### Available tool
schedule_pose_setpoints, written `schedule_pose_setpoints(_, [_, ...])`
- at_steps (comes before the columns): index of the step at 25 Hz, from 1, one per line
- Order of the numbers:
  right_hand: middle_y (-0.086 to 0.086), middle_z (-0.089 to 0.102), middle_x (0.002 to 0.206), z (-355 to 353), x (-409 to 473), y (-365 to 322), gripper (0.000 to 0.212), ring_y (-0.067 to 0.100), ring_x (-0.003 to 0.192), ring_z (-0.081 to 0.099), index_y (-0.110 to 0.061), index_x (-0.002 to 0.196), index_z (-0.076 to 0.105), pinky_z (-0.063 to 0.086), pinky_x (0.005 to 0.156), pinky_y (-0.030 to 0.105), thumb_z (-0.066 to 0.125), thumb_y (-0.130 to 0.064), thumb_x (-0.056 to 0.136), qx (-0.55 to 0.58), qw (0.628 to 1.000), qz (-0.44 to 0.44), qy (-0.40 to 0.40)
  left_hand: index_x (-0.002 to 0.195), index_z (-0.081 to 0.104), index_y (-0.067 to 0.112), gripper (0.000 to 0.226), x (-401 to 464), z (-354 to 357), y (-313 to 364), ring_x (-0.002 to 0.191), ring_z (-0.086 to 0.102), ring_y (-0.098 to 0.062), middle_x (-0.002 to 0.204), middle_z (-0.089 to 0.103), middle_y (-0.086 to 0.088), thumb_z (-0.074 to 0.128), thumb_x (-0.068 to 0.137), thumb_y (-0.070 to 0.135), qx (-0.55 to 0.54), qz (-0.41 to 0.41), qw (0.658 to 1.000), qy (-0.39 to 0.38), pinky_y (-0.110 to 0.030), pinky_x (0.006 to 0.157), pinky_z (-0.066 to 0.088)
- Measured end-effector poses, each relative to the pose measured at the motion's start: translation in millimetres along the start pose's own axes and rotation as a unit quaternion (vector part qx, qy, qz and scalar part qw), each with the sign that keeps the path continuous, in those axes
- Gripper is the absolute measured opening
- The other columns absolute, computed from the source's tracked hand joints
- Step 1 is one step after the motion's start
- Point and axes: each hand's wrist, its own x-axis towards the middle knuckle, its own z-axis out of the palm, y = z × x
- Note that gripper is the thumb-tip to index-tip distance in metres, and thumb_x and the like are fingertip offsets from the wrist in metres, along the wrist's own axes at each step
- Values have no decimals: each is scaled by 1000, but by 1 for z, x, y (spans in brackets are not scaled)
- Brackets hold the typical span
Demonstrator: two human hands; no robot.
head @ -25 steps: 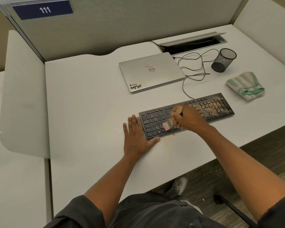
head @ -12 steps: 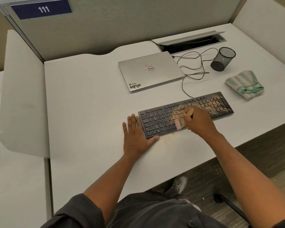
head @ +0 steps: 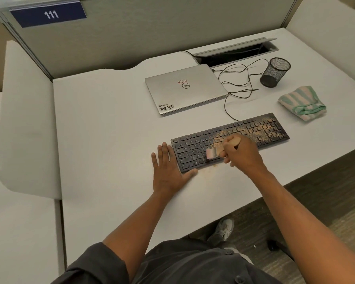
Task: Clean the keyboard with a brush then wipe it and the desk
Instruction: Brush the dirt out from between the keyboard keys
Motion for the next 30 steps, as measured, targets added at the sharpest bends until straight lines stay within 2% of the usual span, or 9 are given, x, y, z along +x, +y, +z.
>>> schedule_pose_setpoints(1, [1, 75, 74, 3, -3, -4, 10, 19, 61, 71, -19, 96, 63, 56, 55, 36, 54, -17, 97, 33, 999, 11, -29, 160, -4, 2, 130, 0, 0, 0, 155, -18, -27, 169, -10, -16, 31, 77, 95, 1, -1, 1000, 1, -51, 125, -11])
schedule_pose_setpoints(3, [0, 75, 75, 13, -8, -4, 13, 21, 63, 71, -20, 96, 63, 54, 53, 32, 51, -15, 96, 27, 997, 8, -67, 160, -5, 3, 129, 0, 0, 0, 155, -19, -27, 169, -11, -16, 30, 77, 95, -1, -1, 1000, 1, -51, 125, -12])
schedule_pose_setpoints(7, [-1, 72, 81, 17, 1, 0, 10, 22, 73, 68, -23, 95, 61, 56, 64, 39, 52, -22, 92, -80, 996, -25, 16, 161, -4, 3, 129, -1, 1, 0, 155, -19, -27, 169, -10, -16, 31, 77, 95, -5, 1, 1000, 3, -50, 125, -12])
schedule_pose_setpoints(12, [0, 71, 74, 20, 4, -6, 14, 20, 68, 69, -21, 92, 61, 59, 69, 46, 50, -26, 98, -86, 994, -62, -34, 160, -4, 2, 129, 0, 2, -1, 155, -18, -27, 169, -10, -16, 31, 77, 95, -3, 0, 1000, 7, -50, 124, -13])
schedule_pose_setpoints(15, [3, 70, 74, 25, 13, -11, 19, 23, 70, 68, -18, 92, 63, 57, 71, 47, 47, -27, 99, -99, 991, -82, -30, 160, -3, 2, 129, 1, 2, 0, 155, -17, -28, 169, -9, -17, 31, 77, 95, -3, -1, 1000, 3, -50, 124, -12])
schedule_pose_setpoints(18, [2, 71, 74, 26, 20, -23, 22, 22, 69, 68, -20, 92, 63, 58, 68, 47, 45, -31, 97, -83, 991, -103, -31, 161, -3, 3, 129, 0, 1, 0, 155, -17, -28, 169, -8, -17, 31, 77, 95, -6, 0, 1000, 4, -50, 124, -13])
schedule_pose_setpoints(23, [8, 71, 72, 22, 27, -25, 28, 26, 66, 67, -10, 86, 66, 59, 70, 45, 44, -23, 98, -225, 966, -93, -93, 160, -4, 2, 130, 1, 1, -1, 155, -17, -28, 169, -9, -17, 30, 77, 96, -2, 2, 1000, 4, -51, 124, -13])
schedule_pose_setpoints(28, [1, 70, 74, 24, 26, -25, 24, 22, 70, 68, -18, 85, 63, 57, 71, 41, 45, -26, 98, -138, 981, -116, -68, 161, -3, 2, 129, 2, 4, -1, 155, -16, -29, 169, -8, -18, 30, 77, 95, 2, 3, 1000, 5, -51, 124, -12])
schedule_pose_setpoints(30, [7, 71, 74, 27, 25, -24, 27, 26, 70, 68, -12, 85, 65, 57, 71, 45, 44, -24, 99, -165, 976, -115, -81, 161, -2, 2, 129, 2, 4, -2, 155, -16, -29, 169, -8, -18, 30, 77, 95, 3, 3, 1000, 6, -51, 124, -12])
